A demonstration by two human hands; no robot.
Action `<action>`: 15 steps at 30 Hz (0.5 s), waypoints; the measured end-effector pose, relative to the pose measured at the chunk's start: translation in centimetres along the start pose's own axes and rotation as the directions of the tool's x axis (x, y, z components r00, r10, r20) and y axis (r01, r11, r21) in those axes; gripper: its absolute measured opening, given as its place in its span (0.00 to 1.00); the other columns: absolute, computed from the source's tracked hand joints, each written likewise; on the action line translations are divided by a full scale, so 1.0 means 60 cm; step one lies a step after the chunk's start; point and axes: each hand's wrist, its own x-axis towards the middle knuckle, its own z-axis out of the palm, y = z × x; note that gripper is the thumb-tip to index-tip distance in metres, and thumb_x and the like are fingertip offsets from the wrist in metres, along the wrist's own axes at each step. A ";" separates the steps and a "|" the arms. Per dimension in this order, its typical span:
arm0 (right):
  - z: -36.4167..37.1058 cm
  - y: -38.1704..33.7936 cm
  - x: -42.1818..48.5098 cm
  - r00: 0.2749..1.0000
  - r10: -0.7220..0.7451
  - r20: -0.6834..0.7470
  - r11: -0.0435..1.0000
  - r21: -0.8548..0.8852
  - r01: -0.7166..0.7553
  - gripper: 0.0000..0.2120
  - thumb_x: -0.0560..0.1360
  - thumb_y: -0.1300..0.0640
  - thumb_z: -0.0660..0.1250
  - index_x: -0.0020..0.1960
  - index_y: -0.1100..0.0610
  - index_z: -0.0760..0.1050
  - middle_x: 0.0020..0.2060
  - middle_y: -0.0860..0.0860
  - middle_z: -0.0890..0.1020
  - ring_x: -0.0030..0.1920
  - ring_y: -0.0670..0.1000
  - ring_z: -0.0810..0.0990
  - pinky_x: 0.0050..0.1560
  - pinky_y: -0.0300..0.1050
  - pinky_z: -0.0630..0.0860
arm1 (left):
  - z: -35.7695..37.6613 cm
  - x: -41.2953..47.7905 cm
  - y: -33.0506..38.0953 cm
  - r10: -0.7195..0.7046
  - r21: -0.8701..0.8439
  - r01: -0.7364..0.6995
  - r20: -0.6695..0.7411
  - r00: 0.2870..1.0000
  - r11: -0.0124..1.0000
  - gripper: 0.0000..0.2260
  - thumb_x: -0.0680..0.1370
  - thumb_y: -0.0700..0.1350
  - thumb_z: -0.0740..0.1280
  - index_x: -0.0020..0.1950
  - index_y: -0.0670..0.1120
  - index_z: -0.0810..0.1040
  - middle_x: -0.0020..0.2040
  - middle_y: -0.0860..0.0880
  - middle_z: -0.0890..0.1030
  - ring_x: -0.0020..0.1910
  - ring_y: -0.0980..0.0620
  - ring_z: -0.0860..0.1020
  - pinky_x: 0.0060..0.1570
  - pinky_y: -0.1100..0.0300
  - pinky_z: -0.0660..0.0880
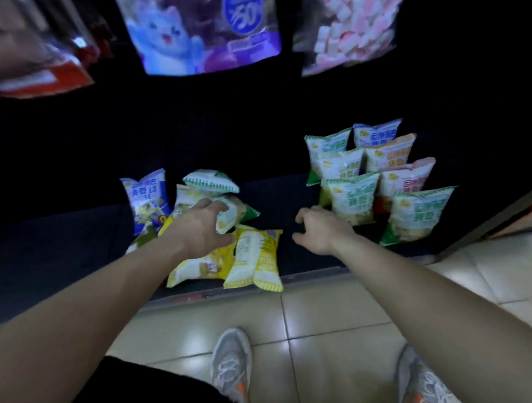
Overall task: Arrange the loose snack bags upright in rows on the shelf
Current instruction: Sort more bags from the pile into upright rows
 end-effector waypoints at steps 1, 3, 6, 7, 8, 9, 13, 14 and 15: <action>0.034 -0.016 0.011 0.999 0.009 0.040 1.000 0.014 -0.010 0.27 0.76 0.42 0.65 0.71 0.52 0.68 0.65 0.55 0.72 0.64 0.59 0.73 0.60 0.53 0.74 | 0.011 -0.006 -0.027 -0.029 0.003 0.029 0.032 0.999 1.000 0.34 0.74 0.60 0.71 0.76 0.51 0.63 0.72 0.46 0.65 0.64 0.44 0.73 0.59 0.55 0.70; 0.096 -0.043 0.032 0.994 0.010 0.107 1.000 0.018 -0.012 0.33 0.74 0.40 0.67 0.74 0.52 0.64 0.66 0.56 0.70 0.64 0.61 0.73 0.61 0.56 0.74 | 0.029 -0.011 -0.076 -0.064 0.006 0.064 0.085 0.994 0.998 0.36 0.74 0.61 0.70 0.77 0.50 0.62 0.74 0.45 0.64 0.66 0.44 0.73 0.61 0.54 0.69; 0.164 -0.069 0.054 0.983 -0.085 0.160 0.994 -0.056 0.095 0.43 0.70 0.39 0.71 0.78 0.50 0.56 0.74 0.55 0.58 0.65 0.63 0.70 0.63 0.56 0.72 | 0.045 -0.003 -0.121 -0.073 -0.001 0.074 0.128 0.989 0.997 0.35 0.75 0.61 0.70 0.77 0.51 0.61 0.74 0.46 0.64 0.65 0.45 0.73 0.60 0.53 0.70; 0.180 -0.074 0.056 0.980 -0.119 0.158 0.988 -0.077 0.132 0.44 0.69 0.39 0.72 0.78 0.49 0.55 0.75 0.54 0.55 0.66 0.63 0.69 0.63 0.57 0.72 | 0.048 0.003 -0.128 -0.071 -0.012 0.073 0.136 0.988 0.997 0.35 0.75 0.61 0.69 0.78 0.51 0.60 0.74 0.46 0.63 0.65 0.45 0.73 0.60 0.53 0.69; 0.194 -0.078 0.056 0.979 -0.140 0.150 0.984 -0.091 0.154 0.45 0.69 0.39 0.72 0.78 0.48 0.54 0.75 0.53 0.54 0.66 0.63 0.67 0.62 0.57 0.73 | 0.049 0.009 -0.133 -0.067 -0.026 0.072 0.141 0.988 0.997 0.35 0.75 0.60 0.69 0.78 0.51 0.60 0.75 0.46 0.63 0.68 0.45 0.71 0.62 0.53 0.69; 0.205 -0.080 0.055 0.979 -0.152 0.138 0.981 -0.100 0.167 0.46 0.68 0.40 0.73 0.78 0.47 0.52 0.74 0.53 0.52 0.66 0.63 0.66 0.62 0.58 0.73 | 0.049 0.016 -0.133 -0.057 -0.039 0.063 0.142 0.988 0.997 0.36 0.75 0.60 0.69 0.78 0.51 0.60 0.77 0.45 0.61 0.71 0.45 0.68 0.64 0.53 0.68; 0.238 -0.079 0.053 0.979 -0.150 0.141 0.981 -0.103 0.165 0.51 0.65 0.50 0.78 0.76 0.44 0.47 0.74 0.52 0.46 0.63 0.62 0.67 0.54 0.59 0.78 | 0.044 0.038 -0.116 -0.015 -0.088 0.025 0.114 0.993 0.996 0.35 0.76 0.60 0.69 0.78 0.51 0.59 0.77 0.45 0.60 0.72 0.44 0.67 0.68 0.51 0.67; 0.244 -0.078 0.054 0.980 -0.154 0.125 0.980 -0.104 0.167 0.51 0.65 0.53 0.78 0.76 0.43 0.46 0.74 0.52 0.45 0.62 0.62 0.67 0.52 0.57 0.78 | 0.044 0.040 -0.110 -0.007 -0.097 0.017 0.107 0.994 0.995 0.35 0.76 0.59 0.69 0.78 0.51 0.59 0.77 0.45 0.60 0.71 0.43 0.68 0.67 0.51 0.68; 0.247 -0.077 0.055 0.982 -0.162 0.094 0.980 -0.104 0.172 0.50 0.66 0.56 0.77 0.75 0.43 0.47 0.74 0.51 0.45 0.62 0.61 0.67 0.51 0.56 0.78 | 0.044 0.040 -0.104 0.004 -0.103 0.007 0.103 0.995 0.995 0.34 0.76 0.59 0.69 0.78 0.51 0.59 0.77 0.45 0.60 0.71 0.43 0.68 0.66 0.52 0.68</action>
